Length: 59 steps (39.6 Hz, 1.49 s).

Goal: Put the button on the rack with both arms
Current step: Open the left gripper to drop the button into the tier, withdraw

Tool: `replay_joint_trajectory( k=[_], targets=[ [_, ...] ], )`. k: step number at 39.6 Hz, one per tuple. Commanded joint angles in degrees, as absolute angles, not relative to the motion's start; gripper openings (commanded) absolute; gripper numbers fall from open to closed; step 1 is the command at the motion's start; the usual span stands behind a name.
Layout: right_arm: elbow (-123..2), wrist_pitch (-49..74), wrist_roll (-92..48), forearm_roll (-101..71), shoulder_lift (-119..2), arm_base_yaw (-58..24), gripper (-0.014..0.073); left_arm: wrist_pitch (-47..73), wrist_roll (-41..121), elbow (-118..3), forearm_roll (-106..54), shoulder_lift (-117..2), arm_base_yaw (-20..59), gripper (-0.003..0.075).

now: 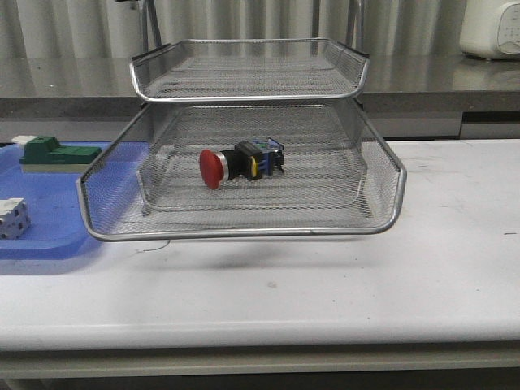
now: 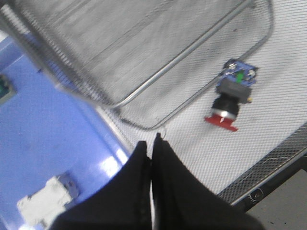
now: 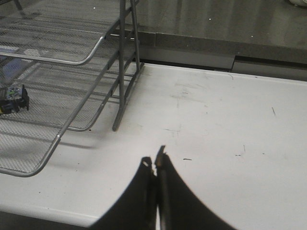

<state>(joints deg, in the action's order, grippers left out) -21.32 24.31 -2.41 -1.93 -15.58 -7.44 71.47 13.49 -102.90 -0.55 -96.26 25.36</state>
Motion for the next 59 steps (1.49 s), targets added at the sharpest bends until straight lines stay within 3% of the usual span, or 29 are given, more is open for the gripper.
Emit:
replay_joint_trajectory(
  k=[1,11,22,31,44,59],
  targets=[
    [-22.8,20.0,-2.6,-1.4,-16.0,-7.3,-0.006,70.7,10.6,-98.9,-0.4,-88.5,20.5,-0.0019],
    [-22.8,20.0,-2.6,-1.4,-16.0,-7.3,-0.006,54.7,7.1,-75.1,-1.2,-70.5,11.2,-0.0019],
    [-22.8,20.0,-2.6,-1.4,-16.0,-7.3,-0.006,37.0,7.1,-49.7,-2.4,-47.4,10.8,-0.0019],
    [-22.8,20.0,-2.6,-1.4,-16.0,-7.3,-0.006,31.0,7.1,-34.9,-2.4,-26.1,10.8,-0.0019],
    [-22.8,20.0,-2.6,-1.4,-16.0,-7.3,-0.006,26.5,7.1,-26.2,-2.4,-2.0,10.8,-0.0019],
    [-22.8,20.0,-2.6,-1.4,-16.0,-7.3,-0.006,25.8,7.1,-25.8,-2.4,0.6,10.8,-0.0019]
  ],
)
